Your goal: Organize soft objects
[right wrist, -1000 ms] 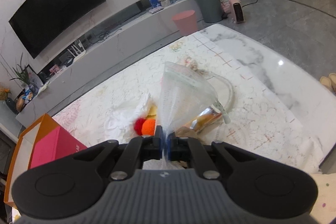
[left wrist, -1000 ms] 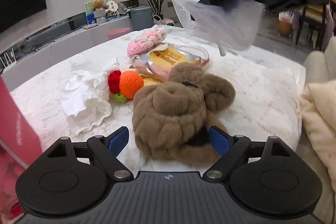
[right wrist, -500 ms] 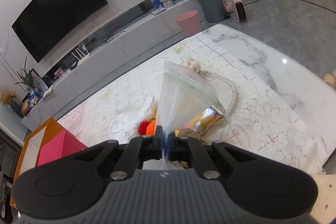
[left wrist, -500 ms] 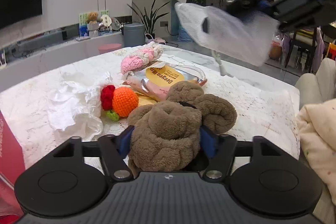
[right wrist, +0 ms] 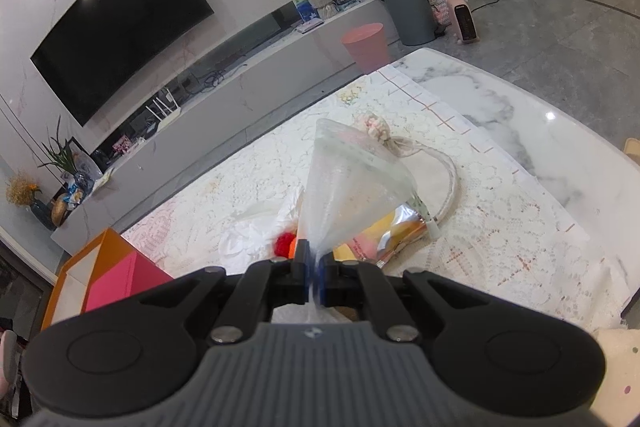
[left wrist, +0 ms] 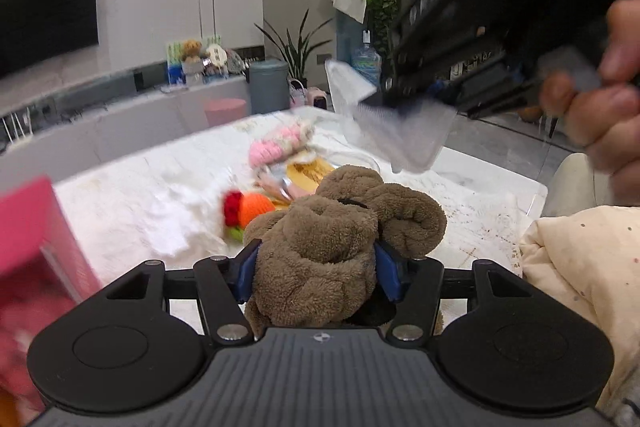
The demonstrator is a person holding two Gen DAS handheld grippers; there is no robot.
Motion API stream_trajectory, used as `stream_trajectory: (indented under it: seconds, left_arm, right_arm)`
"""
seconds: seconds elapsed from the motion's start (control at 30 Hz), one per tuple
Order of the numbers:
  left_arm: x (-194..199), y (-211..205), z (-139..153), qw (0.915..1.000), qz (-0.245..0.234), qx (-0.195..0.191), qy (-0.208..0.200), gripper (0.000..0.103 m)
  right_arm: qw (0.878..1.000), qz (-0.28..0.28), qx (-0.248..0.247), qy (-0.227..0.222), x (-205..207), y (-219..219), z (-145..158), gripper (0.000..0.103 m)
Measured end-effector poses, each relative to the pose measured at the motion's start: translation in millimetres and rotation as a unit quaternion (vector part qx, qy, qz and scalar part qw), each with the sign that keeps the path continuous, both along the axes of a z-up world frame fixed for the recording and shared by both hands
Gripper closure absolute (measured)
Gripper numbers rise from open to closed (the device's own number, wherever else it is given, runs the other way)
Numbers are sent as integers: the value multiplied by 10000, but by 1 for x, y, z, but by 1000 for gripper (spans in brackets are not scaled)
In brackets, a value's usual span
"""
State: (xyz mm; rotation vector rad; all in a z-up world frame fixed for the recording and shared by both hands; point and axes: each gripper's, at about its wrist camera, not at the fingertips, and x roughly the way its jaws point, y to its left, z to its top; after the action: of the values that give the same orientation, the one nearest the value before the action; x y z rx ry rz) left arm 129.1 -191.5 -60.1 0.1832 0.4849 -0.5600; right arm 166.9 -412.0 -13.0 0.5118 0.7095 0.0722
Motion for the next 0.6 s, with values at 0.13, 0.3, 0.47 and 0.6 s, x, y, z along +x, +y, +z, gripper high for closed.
stream_trajectory:
  seconds: [0.13, 0.3, 0.47, 0.6]
  left_arm:
    - [-15, 22, 25, 9997, -36, -122, -214, 36]
    - [-29, 61, 55, 9984, 173, -318, -425, 36]
    - [-37, 112, 85, 9937, 755, -557, -619, 36]
    - [-43, 174, 103, 9828, 1354, -974, -796, 36]
  right_arm:
    - [9999, 56, -59, -137, -6, 2, 5, 102]
    - [9992, 166, -232, -283, -11, 11, 10, 102]
    - [9971, 431, -584, -213, -6, 34, 5, 102]
    - [9924, 729, -976, -177, -4, 60, 2, 102]
